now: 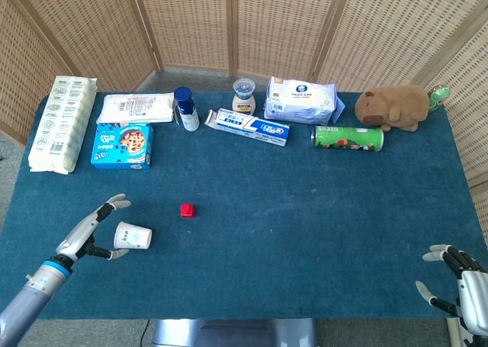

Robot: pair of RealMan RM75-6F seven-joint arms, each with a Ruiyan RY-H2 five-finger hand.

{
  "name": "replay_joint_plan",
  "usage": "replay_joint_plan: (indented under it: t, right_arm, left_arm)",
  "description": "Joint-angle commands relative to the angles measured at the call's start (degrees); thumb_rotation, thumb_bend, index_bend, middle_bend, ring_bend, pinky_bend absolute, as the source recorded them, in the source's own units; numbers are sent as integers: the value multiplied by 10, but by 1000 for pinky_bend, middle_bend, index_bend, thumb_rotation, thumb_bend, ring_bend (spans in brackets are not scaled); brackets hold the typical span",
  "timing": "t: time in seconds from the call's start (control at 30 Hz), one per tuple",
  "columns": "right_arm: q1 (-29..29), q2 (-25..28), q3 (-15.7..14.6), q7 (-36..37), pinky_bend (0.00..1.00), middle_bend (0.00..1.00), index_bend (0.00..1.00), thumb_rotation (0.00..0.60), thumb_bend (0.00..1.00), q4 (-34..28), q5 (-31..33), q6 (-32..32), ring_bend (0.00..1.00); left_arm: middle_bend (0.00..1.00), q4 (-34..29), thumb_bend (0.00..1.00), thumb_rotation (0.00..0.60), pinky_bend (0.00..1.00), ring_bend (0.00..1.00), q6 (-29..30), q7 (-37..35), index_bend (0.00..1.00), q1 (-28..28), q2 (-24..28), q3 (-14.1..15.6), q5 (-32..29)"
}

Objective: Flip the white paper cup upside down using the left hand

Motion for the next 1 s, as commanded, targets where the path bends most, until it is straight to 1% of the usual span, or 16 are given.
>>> replay_joint_plan:
  t: [0.03,0.13,0.27,0.37,0.4,0.43,0.53,0.6,0.8,1.0]
  right_arm:
    - [0,0,0,-1,369,332,413,600,252,0,0,0,313]
    - [0,1,-1,-1,369,332,413,600,252,-1,-1,-1,313]
    - [1,0,0,-3,369,332,413,600,251,-4,-4,0,313]
    - [0,0,-1,-5,369,332,413,600,252,-4,-4,1,313]
    - [0,0,-2,-5,369,332,413,600,252,-4,-3,1,313]
    - [0,-1,-2,-5,369,332,413,600,252,-4,-3,1,313]
    - [-2,-1,-3,-3,369,331,413,600,252,-3,-3,3,313]
    - [-3,0,-2,-2,369,332,413,600,253,-2,-3,5,313]
    - [-6,2,-4,1,369,332,413,600,252,0,-2,8,313]
    - [-10,3,-3,7,369,332,413,600,251,4,2,13,313]
  left_arm:
    - [0,-22,182,559,0,0,22,29,129,8,22,5,20]
    - [0,-31,188,566,0,0,34,75,177,9,36,10,34]
    - [0,-38,220,568,0,0,25,160,216,2,46,21,37]
    - [0,-43,243,570,0,0,22,273,219,-5,43,31,37]
    - [0,-46,248,569,0,0,23,299,219,-5,39,32,32]
    - [0,-50,253,569,0,0,26,336,220,-5,32,33,25]
    - [0,-55,263,573,0,0,33,413,226,-7,8,33,4]
    - [0,-58,275,573,0,0,34,448,236,-9,-6,32,-12]
    - [0,-51,308,573,0,0,52,583,255,-23,-66,25,-65]
    - [0,-47,306,568,0,0,68,665,255,-34,-103,22,-98]
